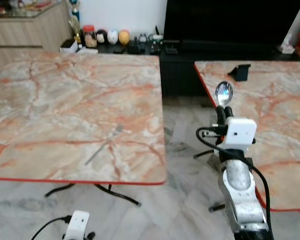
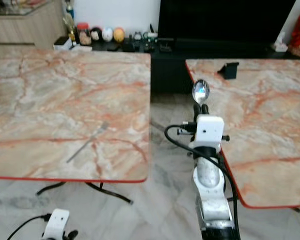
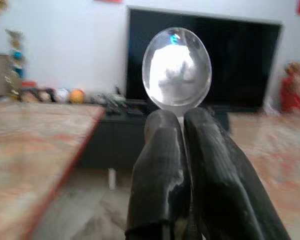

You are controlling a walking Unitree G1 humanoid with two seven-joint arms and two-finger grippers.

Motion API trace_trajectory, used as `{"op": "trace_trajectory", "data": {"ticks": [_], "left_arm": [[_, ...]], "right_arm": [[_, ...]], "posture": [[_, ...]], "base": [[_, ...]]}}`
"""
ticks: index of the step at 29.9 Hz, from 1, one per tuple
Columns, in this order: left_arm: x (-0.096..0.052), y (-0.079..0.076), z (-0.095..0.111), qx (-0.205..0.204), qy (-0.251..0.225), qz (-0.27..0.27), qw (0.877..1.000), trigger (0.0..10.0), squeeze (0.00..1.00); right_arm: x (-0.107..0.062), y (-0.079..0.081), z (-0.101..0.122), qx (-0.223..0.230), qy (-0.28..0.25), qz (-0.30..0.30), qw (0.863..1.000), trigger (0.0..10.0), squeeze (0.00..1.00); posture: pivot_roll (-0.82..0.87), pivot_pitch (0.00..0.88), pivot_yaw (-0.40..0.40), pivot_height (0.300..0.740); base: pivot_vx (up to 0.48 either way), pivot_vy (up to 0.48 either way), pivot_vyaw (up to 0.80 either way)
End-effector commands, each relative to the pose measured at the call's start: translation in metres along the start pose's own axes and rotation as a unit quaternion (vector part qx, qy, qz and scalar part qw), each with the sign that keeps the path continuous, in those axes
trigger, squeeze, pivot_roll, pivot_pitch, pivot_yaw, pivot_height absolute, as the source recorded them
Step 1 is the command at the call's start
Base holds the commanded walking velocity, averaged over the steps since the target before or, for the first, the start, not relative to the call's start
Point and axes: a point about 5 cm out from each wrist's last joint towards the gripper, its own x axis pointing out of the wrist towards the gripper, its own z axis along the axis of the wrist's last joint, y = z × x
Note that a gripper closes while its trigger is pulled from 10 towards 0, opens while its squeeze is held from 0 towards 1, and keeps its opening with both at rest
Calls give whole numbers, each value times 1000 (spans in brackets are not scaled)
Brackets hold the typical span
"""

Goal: Setting the table

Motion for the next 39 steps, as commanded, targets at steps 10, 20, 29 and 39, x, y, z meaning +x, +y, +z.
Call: {"op": "trace_trajectory", "data": {"ticks": [10,20,29,39], "left_arm": [[0,6,2,18,3,5,1000,10000,0],[0,4,4,24,0,0,1000,10000,0],[0,7,5,26,-1,0,1000,10000,0],[1,6,10,24,-6,1,1000,10000,0]], "right_arm": [[0,5,6,12,-17,-1,1000,10000,0],[0,6,7,17,-26,-1,1000,10000,0],[0,7,8,17,-30,2,999,10000,0],[4,6,10,17,-32,0,999,10000,0]], "posture": [[-2,0,-14,740],[-7,0,-13,740],[-7,0,-10,740],[-6,0,-11,740]], "base": [[0,-262,0],[0,-262,0],[0,-262,0],[0,-264,0]]}}
